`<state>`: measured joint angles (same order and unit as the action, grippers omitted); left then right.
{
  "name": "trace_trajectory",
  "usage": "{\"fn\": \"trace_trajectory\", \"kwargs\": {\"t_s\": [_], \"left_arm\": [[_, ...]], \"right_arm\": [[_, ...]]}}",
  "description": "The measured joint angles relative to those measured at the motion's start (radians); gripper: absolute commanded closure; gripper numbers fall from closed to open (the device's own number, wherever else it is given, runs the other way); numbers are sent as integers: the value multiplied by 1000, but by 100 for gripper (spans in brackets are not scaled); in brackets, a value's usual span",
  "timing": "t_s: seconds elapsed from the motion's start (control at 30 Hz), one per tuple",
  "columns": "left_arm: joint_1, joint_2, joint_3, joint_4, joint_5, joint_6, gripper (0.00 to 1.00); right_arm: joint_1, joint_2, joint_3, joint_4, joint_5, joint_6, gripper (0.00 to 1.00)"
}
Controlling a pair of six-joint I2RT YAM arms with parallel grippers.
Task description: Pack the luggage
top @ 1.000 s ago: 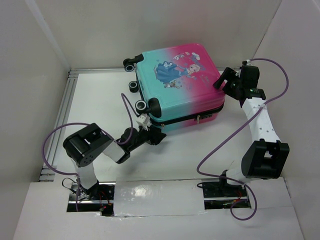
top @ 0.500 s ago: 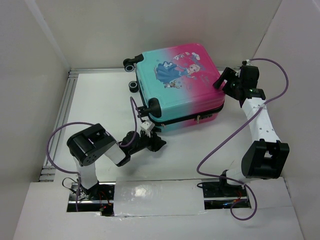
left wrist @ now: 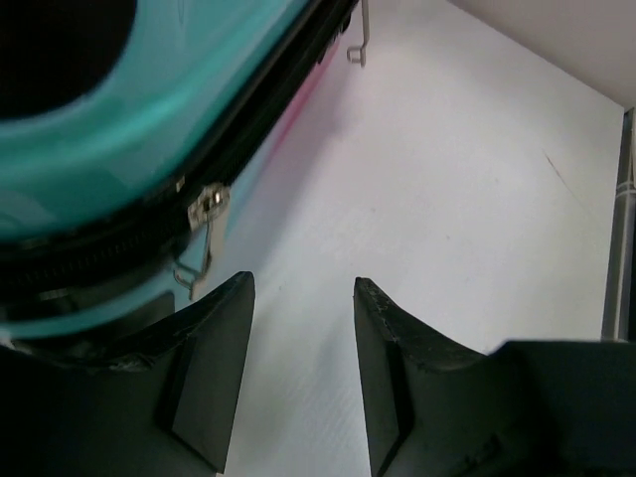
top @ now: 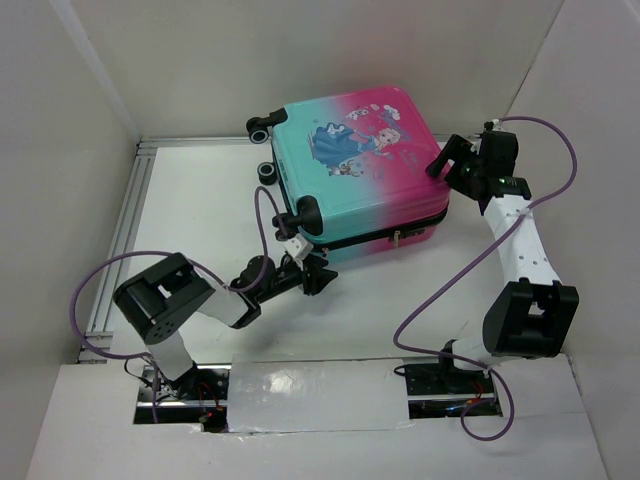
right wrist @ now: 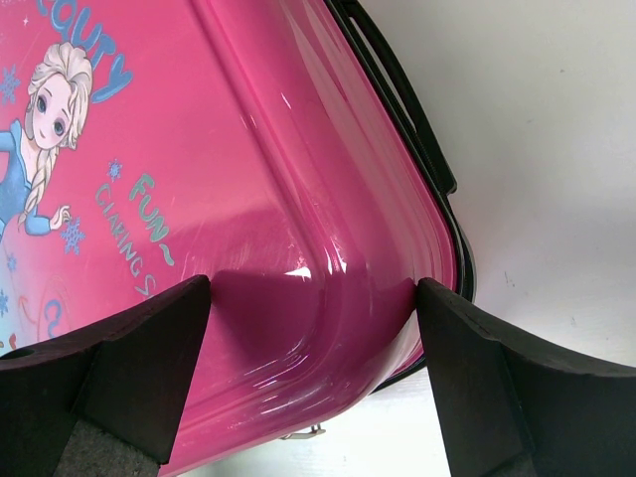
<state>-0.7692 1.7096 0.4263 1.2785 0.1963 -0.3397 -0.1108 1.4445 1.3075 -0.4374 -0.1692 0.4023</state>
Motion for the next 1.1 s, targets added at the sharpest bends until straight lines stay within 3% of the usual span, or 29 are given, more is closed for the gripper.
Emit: {"fn": "trace_trajectory", "kwargs": {"t_s": [0.53, 0.73, 0.77, 0.9, 0.97, 1.1], "left_arm": [[-8, -11, 41, -13, -70, 40, 46], [5, -10, 42, -13, -89, 16, 67], [5, -7, 44, -13, -98, 13, 76], [9, 9, 59, -14, -125, -17, 94], [9, 10, 59, -14, -130, -31, 99], [8, 10, 59, -14, -138, -34, 100]], "right_arm": [[1, 0, 0, 0, 0, -3, 11], [2, 0, 0, 1, 0, -3, 11], [2, 0, 0, 1, 1, -3, 11], [2, 0, 0, 2, 0, -3, 11], [2, 0, 0, 3, 0, -3, 11], [3, 0, 0, 4, 0, -3, 11]]}}
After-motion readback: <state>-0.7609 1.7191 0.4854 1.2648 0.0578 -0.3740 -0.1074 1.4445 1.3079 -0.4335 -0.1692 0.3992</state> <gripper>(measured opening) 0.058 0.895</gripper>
